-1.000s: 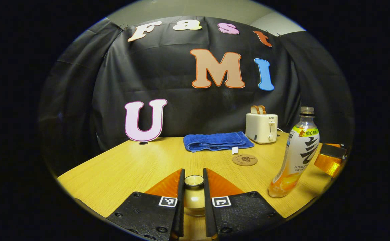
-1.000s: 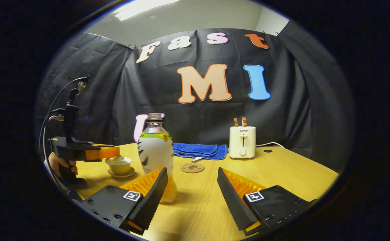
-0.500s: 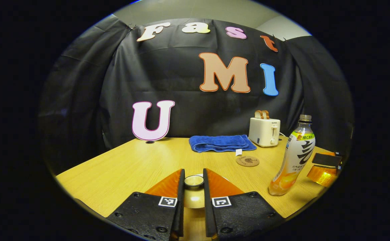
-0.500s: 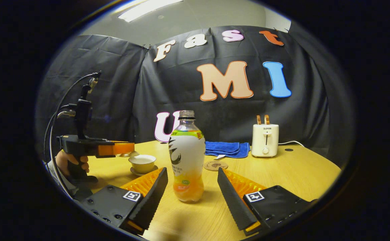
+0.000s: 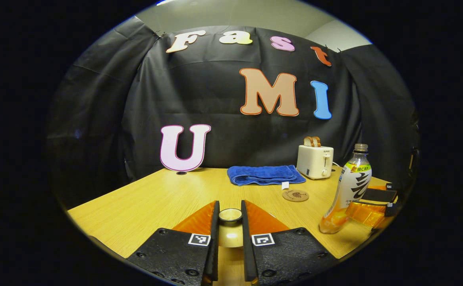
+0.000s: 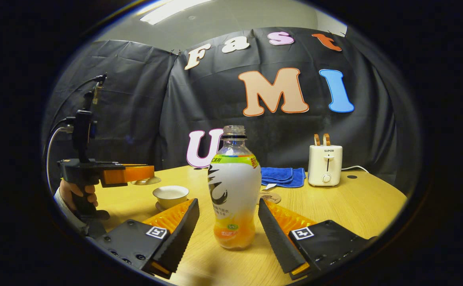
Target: Open the teacup lid with one hand, grasp the water bottle and pour water into the teacup with the other hand; after pouring, place the water bottle on the coaster and then close the teacup lid.
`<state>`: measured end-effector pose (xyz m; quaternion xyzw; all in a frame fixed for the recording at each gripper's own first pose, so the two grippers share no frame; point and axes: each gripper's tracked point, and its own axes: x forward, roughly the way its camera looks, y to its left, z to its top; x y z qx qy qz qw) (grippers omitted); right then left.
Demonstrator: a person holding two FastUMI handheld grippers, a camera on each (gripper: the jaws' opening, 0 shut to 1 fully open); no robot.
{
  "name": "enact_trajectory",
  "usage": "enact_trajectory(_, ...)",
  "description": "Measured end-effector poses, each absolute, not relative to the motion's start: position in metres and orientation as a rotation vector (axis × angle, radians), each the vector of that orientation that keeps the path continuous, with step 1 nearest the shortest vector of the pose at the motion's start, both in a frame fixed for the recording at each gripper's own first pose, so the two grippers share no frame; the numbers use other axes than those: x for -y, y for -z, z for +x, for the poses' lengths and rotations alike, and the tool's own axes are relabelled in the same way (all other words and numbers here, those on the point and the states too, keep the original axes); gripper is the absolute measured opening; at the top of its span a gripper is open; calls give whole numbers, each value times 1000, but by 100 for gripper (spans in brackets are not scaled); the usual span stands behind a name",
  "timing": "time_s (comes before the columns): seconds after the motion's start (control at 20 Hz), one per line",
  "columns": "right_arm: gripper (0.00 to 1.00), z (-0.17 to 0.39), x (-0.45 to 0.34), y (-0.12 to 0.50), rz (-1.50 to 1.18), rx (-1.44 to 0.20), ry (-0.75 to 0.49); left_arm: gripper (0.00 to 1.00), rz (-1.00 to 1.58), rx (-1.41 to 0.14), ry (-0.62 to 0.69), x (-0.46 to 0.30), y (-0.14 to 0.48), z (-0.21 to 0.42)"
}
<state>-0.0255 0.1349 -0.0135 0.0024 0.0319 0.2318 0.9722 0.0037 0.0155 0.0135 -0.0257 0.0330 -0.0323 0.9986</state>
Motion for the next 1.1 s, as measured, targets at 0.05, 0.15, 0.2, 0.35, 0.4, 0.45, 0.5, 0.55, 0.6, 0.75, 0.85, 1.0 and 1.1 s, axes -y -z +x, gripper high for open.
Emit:
enact_trajectory(0.05, 94, -24, -136, 13, 4, -70, -464, 23, -57, -67, 63, -17, -13, 4)
enact_trajectory(0.15, 94, -20, -137, 16, -4, -88, -449, 23, -67, -67, 63, -19, -12, 4)
enact_trajectory(0.2, 98, -16, -136, 19, -7, -102, -432, 23, -71, -67, 64, -19, -12, 4)
enact_trajectory(0.35, 76, -11, -135, 23, -18, -133, -408, 23, -83, -70, 68, -20, -11, 4)
enact_trajectory(0.4, 75, -9, -134, 23, -20, -130, -400, 23, -83, -73, 68, -20, -12, 4)
enact_trajectory(0.45, 70, -8, -134, 23, -25, -130, -390, 23, -82, -72, 64, -23, -12, 5)
enact_trajectory(0.5, 67, -4, -131, 23, -29, -127, -377, 23, -79, -70, 60, -25, -13, 4)
enact_trajectory(0.55, 63, -1, -131, 23, -47, -130, -374, 23, -76, -68, 57, -27, -13, 4)
enact_trajectory(0.6, 61, 0, -131, 21, -70, -126, -371, 23, -79, -64, 53, -29, -15, 3)
enact_trajectory(0.75, 62, 8, -129, 17, -202, -104, -348, 23, -106, -66, 47, -36, -16, 4)
enact_trajectory(0.85, 61, 11, -129, 15, -307, -82, -327, 23, -121, -72, 37, -41, -15, 4)
enact_trajectory(1.0, 63, 13, -133, 5, -472, -24, -314, 23, -125, -71, 25, -48, -17, 4)
enact_trajectory(1.1, 63, 21, -143, 0, -574, 12, -308, 23, -122, -68, 18, -53, -19, 4)
